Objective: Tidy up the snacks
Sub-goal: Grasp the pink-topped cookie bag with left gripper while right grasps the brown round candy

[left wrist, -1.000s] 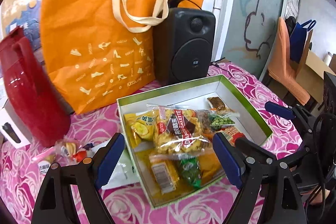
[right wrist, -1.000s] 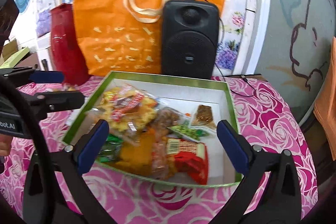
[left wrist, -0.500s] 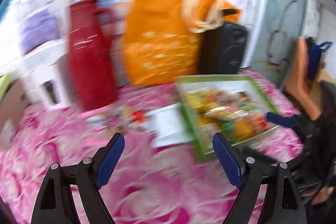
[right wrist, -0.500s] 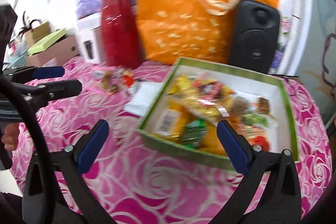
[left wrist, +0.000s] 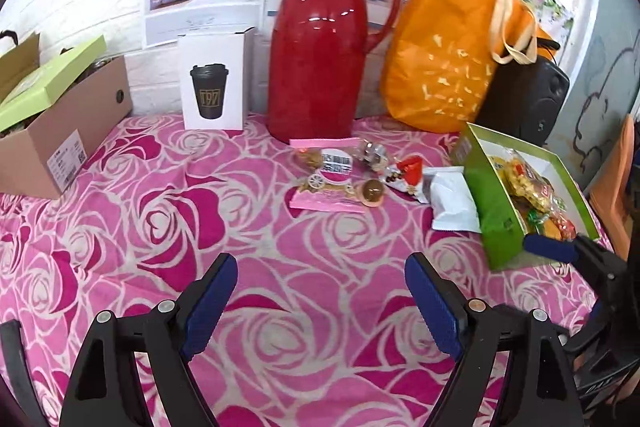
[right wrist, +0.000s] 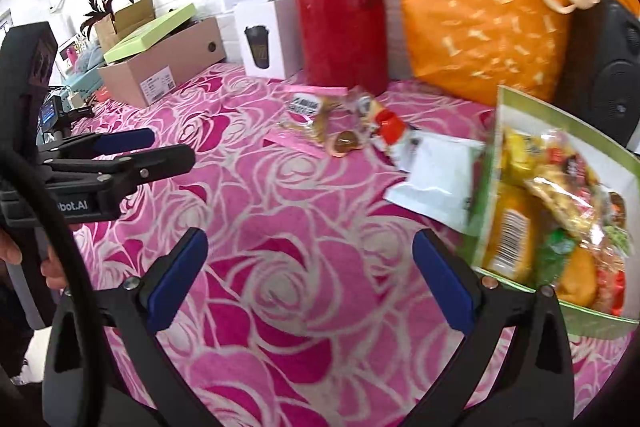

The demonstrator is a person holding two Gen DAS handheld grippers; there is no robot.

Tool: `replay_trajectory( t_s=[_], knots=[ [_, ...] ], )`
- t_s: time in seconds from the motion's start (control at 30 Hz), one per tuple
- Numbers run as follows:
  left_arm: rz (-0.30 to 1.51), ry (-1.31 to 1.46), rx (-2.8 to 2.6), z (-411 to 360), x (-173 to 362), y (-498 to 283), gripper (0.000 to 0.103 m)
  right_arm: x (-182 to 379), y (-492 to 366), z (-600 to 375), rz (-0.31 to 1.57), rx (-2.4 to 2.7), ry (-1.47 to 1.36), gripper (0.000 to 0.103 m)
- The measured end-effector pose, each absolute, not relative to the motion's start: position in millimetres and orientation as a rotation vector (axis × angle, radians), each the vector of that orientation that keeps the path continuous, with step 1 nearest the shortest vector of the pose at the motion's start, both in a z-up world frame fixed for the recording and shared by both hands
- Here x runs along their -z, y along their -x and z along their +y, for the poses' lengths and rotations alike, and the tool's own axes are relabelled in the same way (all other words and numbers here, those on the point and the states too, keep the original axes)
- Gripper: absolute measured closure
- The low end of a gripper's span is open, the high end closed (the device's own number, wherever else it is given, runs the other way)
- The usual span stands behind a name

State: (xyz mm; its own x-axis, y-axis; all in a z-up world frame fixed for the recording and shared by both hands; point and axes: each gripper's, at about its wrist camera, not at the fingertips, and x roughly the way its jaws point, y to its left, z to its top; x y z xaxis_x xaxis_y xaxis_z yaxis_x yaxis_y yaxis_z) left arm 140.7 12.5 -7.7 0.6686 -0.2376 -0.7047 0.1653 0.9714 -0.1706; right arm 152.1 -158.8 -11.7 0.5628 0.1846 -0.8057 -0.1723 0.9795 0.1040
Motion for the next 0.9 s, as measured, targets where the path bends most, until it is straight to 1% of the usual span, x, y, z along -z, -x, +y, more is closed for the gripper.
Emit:
replay_trajectory(
  t_s=[0.1,0.2,0.23,0.27,0.33,0.4,0.43,0.47,0.5,0.53,0.57,0.6,0.63,0.67,0.73,0.9],
  knots=[
    [0.812,0.105,0.243,18.0,8.7,-151.9,0.015,18.8,-169.3,-150.3,0.968,-0.220,-0.026,0.002],
    [0.810,0.102,0.258,19.3,7.6,-166.3,0.015,27.9,-185.7,-147.7,0.986,-0.205,-0.040,0.008],
    [0.809,0.102,0.260,19.1,7.4,-174.4,0.015,31.2,-190.7,-148.6,0.993,-0.196,-0.054,0.012],
    [0.811,0.103,0.264,18.5,7.6,-180.5,0.016,33.5,-193.3,-149.9,0.999,-0.191,-0.070,0.018],
    [0.816,0.114,0.274,16.6,9.0,-196.4,0.016,39.7,-200.2,-152.5,1.012,-0.193,-0.098,0.025],
    [0.826,0.121,0.278,12.5,12.6,-213.2,0.016,45.3,-205.2,-154.2,1.018,-0.179,-0.094,0.026],
    [0.832,0.122,0.280,9.9,14.8,-220.2,0.017,47.7,-207.6,-155.6,1.021,-0.172,-0.096,0.030],
    [0.839,0.121,0.285,6.9,18.2,-229.0,0.019,50.8,-211.9,-158.1,1.027,-0.166,-0.105,0.037],
    [0.849,0.120,0.291,3.8,22.1,-236.4,0.023,53.4,-217.2,-160.9,1.034,-0.162,-0.117,0.040],
    [0.858,0.123,0.295,1.6,25.7,-243.0,0.025,55.4,-222.9,-163.3,1.035,-0.154,-0.124,0.042],
    [0.873,0.127,0.296,-0.6,30.3,-250.7,0.027,57.1,-227.8,-164.9,1.034,-0.146,-0.126,0.042],
    [0.881,0.132,0.296,-1.5,33.7,-256.4,0.034,59.4,-234.3,-167.2,1.033,-0.134,-0.130,0.043],
    [0.888,0.139,0.302,-2.2,36.9,-261.2,0.039,62.2,-240.9,-169.6,1.033,-0.125,-0.141,0.046],
    [0.902,0.146,0.310,-3.3,40.5,-266.0,0.046,64.9,-246.6,-171.3,1.036,-0.121,-0.153,0.054],
    [0.922,0.163,0.321,-4.7,47.1,-273.0,0.048,72.9,-259.9,-176.3,1.051,-0.097,-0.188,0.063],
    [0.940,0.201,0.304,-3.2,63.3,-287.6,0.048,82.9,-278.2,-177.9,1.042,-0.056,-0.208,0.064]
  ],
)
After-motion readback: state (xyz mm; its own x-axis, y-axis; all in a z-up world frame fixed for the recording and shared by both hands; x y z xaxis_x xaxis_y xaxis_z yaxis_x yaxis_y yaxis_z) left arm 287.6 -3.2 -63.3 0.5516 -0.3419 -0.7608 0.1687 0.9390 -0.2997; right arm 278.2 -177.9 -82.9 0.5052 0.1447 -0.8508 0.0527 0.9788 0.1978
